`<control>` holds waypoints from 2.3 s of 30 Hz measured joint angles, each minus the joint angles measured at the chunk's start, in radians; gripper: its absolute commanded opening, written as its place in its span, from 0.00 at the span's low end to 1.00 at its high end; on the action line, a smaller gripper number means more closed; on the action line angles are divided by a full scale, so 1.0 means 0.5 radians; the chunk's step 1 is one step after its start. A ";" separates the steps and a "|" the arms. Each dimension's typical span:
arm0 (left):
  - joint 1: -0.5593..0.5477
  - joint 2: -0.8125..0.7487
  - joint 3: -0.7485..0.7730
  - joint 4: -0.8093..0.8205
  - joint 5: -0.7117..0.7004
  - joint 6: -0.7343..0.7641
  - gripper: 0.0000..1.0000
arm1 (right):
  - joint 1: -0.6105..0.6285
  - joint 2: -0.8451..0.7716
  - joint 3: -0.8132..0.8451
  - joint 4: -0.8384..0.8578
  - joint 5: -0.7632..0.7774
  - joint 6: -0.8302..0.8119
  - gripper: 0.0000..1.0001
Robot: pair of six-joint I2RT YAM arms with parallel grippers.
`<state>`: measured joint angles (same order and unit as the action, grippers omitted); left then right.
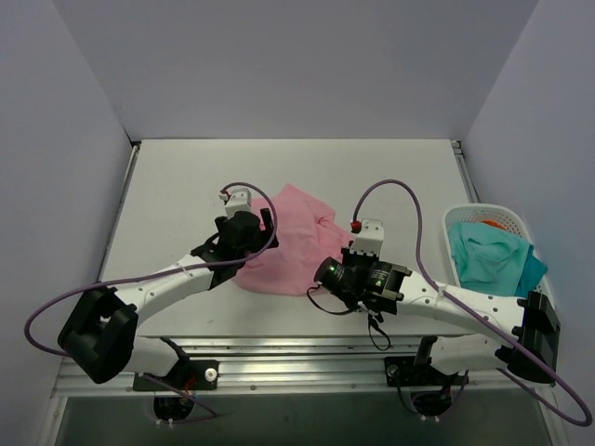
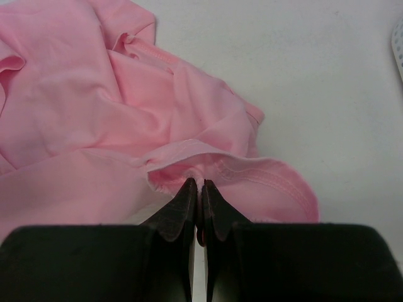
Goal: Fold and stack the t-shirts
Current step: Flatten the tshirt out
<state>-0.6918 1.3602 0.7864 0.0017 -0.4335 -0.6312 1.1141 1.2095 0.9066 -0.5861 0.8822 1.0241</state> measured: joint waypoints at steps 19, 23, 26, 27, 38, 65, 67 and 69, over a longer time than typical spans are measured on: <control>0.002 0.489 0.014 0.023 -0.089 0.079 0.97 | 0.014 0.000 0.000 -0.004 -0.014 -0.002 0.00; 0.002 0.489 0.014 0.040 -0.082 0.079 0.88 | 0.014 0.000 0.000 -0.004 -0.014 0.003 0.00; 0.002 0.490 0.014 0.050 -0.079 0.079 0.78 | 0.014 0.000 0.001 -0.004 -0.014 0.010 0.00; 0.002 0.490 0.014 0.051 -0.078 0.079 0.76 | 0.014 0.000 0.000 -0.004 -0.014 0.011 0.00; 0.002 0.498 0.014 0.049 -0.081 0.076 0.67 | 0.014 -0.022 -0.008 -0.004 -0.014 0.025 0.00; 0.002 0.561 0.014 0.008 -0.177 -0.022 0.02 | 0.011 0.057 -0.034 0.105 -0.032 -0.044 0.00; 0.002 0.552 0.014 -0.025 -0.192 -0.024 0.02 | 0.011 0.066 -0.034 0.107 -0.032 -0.053 0.00; 0.001 0.509 0.014 -0.092 -0.215 -0.024 0.02 | 0.010 0.066 -0.033 0.108 -0.032 -0.065 0.00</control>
<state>-0.6914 1.6146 0.7937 -0.0444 -0.5411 -0.6434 1.1191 1.2427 0.8902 -0.5323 0.8661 0.9916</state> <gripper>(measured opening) 0.046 0.010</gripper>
